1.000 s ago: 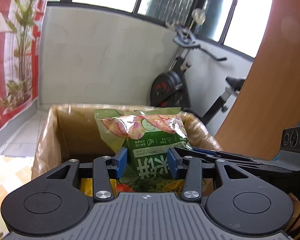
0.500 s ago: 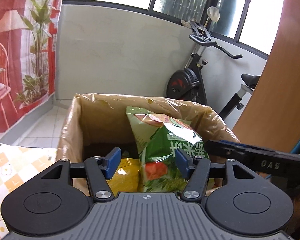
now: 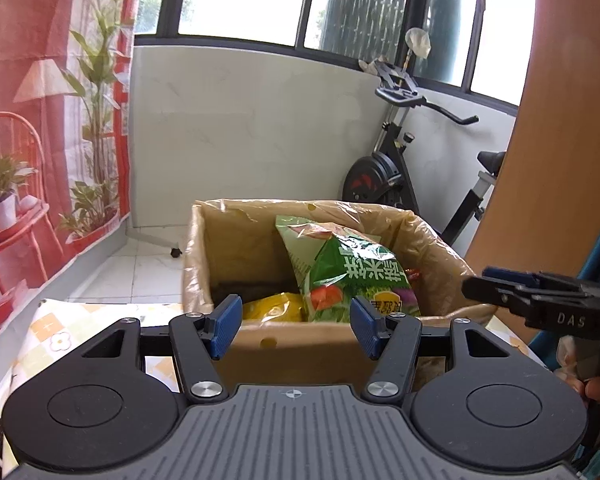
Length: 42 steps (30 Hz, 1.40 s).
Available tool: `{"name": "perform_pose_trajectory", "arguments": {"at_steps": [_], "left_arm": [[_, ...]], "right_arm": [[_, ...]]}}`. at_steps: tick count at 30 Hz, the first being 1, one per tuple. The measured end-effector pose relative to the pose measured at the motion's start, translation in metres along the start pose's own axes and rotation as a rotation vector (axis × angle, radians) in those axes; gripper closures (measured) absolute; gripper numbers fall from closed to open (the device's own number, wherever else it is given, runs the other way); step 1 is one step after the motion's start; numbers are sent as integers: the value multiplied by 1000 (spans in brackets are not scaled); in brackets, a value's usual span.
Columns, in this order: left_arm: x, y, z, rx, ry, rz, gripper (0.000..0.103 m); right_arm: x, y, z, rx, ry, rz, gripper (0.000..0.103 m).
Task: Organize snacks
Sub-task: 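Move both tools back down to the snack pile, then lower the right tool onto the white cracker pack and close it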
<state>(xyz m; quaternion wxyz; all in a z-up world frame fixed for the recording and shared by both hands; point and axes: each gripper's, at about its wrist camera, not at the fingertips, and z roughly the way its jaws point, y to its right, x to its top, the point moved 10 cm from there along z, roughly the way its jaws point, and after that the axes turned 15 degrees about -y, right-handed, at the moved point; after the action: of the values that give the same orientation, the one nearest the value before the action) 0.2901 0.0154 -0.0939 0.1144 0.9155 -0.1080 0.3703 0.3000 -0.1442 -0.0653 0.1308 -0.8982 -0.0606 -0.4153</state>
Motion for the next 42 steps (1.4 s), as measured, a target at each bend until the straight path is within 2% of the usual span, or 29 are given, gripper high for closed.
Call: {"name": "perform_pose_trajectory", "arguments": {"at_steps": [6, 17, 23, 27, 34, 37, 42], "left_arm": [[-26, -7, -12, 6, 9, -44, 41], [-100, -9, 15, 5, -126, -104, 41], [-123, -10, 23, 7, -162, -110, 41], [-135, -11, 26, -6, -181, -127, 41], [-158, -2, 32, -25, -217, -175, 41], [-165, -1, 35, -31, -237, -177, 41], [-168, -2, 37, -31, -250, -180, 41]], "right_arm": [[-34, -3, -11, 2, -38, 6, 41], [-120, 1, -4, -34, -219, 13, 41], [-160, 0, -5, -39, -319, 37, 41], [-174, 3, -9, -69, -359, 25, 41], [-199, -1, -13, -59, -450, 51, 41], [-209, -4, -10, -44, -492, 64, 42], [-222, -8, 3, -74, -548, 49, 43]]}}
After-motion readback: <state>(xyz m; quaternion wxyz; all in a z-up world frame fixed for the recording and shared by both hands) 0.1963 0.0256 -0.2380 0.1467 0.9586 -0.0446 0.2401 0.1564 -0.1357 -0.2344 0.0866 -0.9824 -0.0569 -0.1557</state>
